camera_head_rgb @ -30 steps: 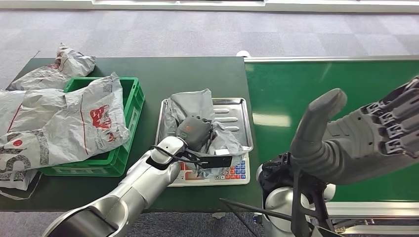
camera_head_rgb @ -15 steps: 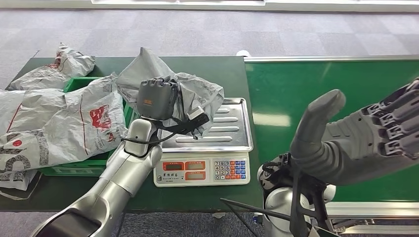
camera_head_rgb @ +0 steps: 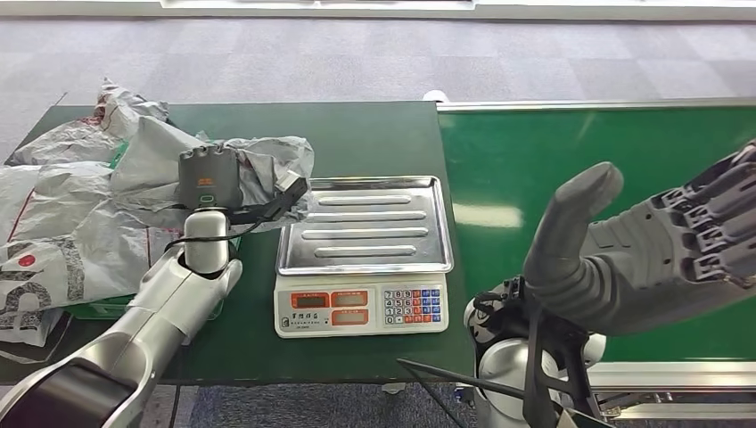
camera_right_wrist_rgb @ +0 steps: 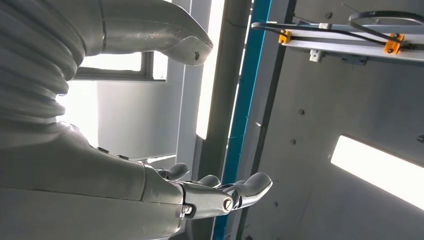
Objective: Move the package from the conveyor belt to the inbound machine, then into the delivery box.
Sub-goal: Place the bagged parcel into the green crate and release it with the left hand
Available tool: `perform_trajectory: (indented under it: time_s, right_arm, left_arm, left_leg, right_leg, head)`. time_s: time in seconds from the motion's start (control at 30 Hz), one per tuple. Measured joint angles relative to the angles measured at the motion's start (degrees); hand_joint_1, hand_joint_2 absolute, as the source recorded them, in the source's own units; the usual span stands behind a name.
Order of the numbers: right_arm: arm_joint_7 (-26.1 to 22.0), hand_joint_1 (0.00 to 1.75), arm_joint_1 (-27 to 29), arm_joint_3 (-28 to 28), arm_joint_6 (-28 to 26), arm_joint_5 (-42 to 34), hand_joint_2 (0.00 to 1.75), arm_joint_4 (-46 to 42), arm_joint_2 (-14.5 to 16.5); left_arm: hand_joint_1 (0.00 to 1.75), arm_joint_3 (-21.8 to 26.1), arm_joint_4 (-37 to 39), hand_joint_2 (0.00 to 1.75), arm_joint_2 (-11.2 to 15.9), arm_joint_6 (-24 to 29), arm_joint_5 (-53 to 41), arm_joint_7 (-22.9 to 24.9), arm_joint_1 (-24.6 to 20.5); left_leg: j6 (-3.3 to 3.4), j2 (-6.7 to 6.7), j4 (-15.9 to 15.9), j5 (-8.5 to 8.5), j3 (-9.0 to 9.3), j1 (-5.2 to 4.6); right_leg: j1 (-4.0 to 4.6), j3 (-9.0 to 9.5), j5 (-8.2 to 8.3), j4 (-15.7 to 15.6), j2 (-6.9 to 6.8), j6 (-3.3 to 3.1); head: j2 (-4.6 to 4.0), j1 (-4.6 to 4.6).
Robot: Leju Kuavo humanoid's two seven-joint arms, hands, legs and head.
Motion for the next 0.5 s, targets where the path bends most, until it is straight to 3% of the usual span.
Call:
perform_trajectory:
  time_s: [0.2, 0.5]
  right_arm:
    - [0.0, 0.00, 0.1, 0.0, 0.0, 0.2, 1.75, 0.0, -0.1]
    - [0.0, 0.00, 0.3, 0.0, 0.0, 0.6, 1.75, 0.0, -0.1]
  left_arm:
    - [1.75, 2.1, 6.4, 1.75, 3.3, 0.5, 1.5, 0.8, -1.5]
    - [1.71, 7.3, 9.9, 1.75, 6.7, 4.3, 4.3, 2.9, -1.2]
  left_leg:
    - [-0.02, -0.04, 0.0, 0.00, -0.06, 0.02]
    - [-0.08, 0.01, 0.0, -0.02, -0.10, 0.03]
  right_leg:
    - [0.02, -0.07, 0.00, 0.0, 0.04, -0.03]
    - [0.02, -0.14, -0.01, 0.0, 0.09, -0.04]
  head:
    - [0.00, 0.00]
    - [0.00, -0.01]
